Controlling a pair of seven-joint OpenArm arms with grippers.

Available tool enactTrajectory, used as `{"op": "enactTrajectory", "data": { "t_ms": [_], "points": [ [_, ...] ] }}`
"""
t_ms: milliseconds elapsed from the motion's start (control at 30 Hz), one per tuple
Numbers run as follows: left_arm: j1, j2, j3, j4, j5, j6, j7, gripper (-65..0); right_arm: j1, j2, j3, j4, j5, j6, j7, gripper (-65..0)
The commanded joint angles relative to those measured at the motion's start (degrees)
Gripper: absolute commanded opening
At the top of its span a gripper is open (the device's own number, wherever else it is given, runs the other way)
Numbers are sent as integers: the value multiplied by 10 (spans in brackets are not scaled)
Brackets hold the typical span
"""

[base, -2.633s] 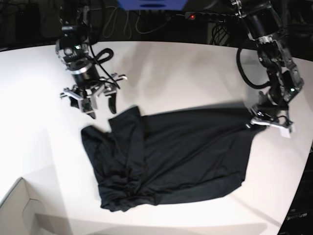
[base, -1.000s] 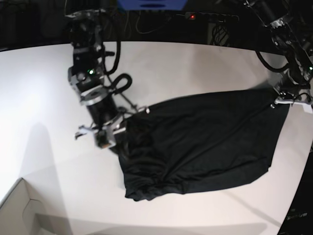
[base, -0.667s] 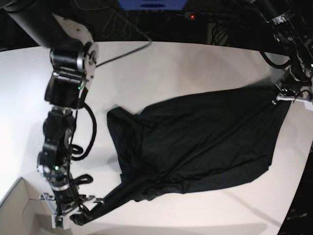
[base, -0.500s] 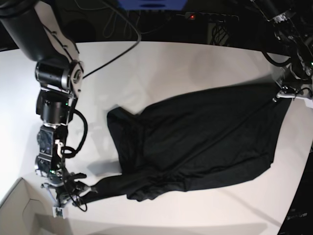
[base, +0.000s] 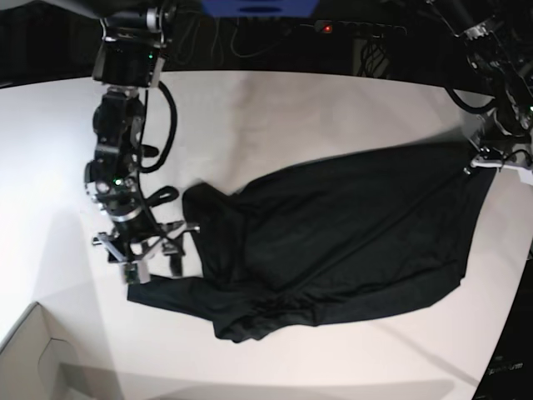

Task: Layout the t-shirt on the table in an organized manner, then fold the t-shirt properly
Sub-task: 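Drag the grasped shirt edge with the right gripper away from the left gripper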

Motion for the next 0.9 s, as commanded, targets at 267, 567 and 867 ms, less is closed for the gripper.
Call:
{"op": "enactTrajectory", "data": {
  "t_ms": [267, 567, 867],
  "points": [
    [-8, -10, -3, 10, -4, -1, -10, -648, -62, -12, -74, -15, 7, 7, 32, -291],
    [-7, -9, -3, 8, -4, -1, -11, -648, -64, -8, -72, -68, 6, 7, 76, -336],
    [-6, -9, -3, 9, -4, -1, -11, -648, -57, -4, -43, -73, 6, 7, 76, -650]
  ]
}}
